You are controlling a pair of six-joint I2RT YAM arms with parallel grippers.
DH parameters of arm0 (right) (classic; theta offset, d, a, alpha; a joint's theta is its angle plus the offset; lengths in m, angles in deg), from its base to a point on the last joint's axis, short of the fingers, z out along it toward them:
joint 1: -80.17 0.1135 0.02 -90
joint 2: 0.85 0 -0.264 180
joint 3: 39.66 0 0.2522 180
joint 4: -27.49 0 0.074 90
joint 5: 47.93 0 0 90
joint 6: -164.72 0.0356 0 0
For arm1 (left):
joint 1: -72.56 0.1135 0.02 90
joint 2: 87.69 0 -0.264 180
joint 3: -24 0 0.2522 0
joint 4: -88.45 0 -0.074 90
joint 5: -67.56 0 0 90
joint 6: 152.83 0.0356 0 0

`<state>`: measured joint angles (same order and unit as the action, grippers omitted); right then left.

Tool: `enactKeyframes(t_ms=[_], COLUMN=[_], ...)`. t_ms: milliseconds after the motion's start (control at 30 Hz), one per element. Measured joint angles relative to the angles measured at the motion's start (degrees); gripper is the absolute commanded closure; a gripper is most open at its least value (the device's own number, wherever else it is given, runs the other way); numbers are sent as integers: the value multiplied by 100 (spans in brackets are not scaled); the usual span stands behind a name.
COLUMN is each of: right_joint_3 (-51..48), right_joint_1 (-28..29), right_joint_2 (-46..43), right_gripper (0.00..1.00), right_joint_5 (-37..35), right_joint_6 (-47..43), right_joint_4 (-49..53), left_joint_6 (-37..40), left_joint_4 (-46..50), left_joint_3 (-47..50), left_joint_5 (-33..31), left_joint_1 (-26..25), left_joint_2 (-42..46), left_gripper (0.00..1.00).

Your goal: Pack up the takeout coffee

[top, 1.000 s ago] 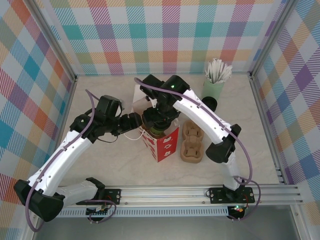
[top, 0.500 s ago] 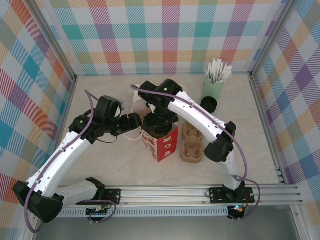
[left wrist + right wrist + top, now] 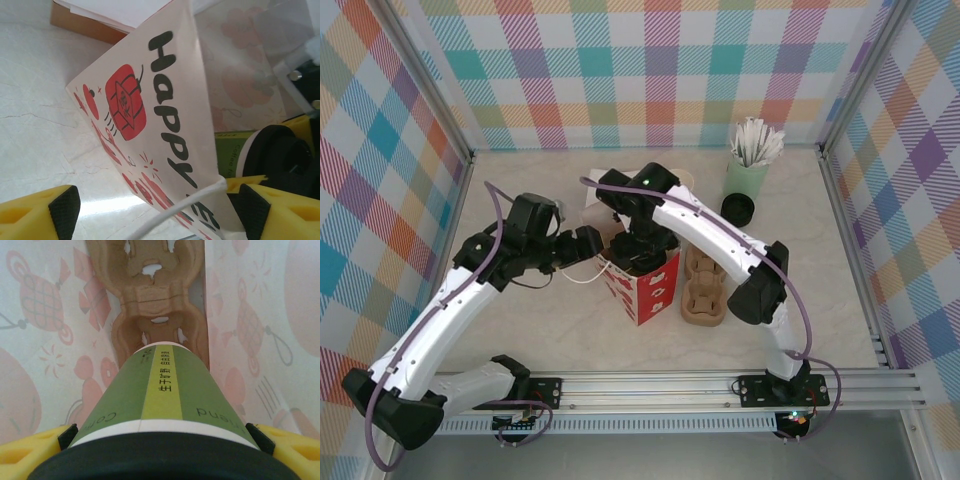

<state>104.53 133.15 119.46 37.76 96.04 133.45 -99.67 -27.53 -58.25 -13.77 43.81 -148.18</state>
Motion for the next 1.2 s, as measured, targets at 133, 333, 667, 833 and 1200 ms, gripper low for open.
enactKeyframes(t_ms=[133,333,667,833,1200], right_joint_3=[-70,-188,-446,-564,-837], right_joint_1=[0,-7,-44,-50,-83], right_joint_2=[0,9,15,22,31], right_gripper=[22,22,21,21,21], right_joint_5=[31,72,114,133,133], right_joint_6=[-50,-92,-127,-146,-278], right_joint_4=[-11,-96,-280,-382,-581], left_joint_6=[24,28,70,136,175], left_joint_4=[52,151,389,442,557], left_joint_3=[-4,-35,-39,-39,-39], left_joint_5=[-155,-476,-831,-944,-1080], left_joint_1=[0,2,2,2,2], left_joint_2=[267,492,691,782,831], left_gripper=[10,8,6,6,5])
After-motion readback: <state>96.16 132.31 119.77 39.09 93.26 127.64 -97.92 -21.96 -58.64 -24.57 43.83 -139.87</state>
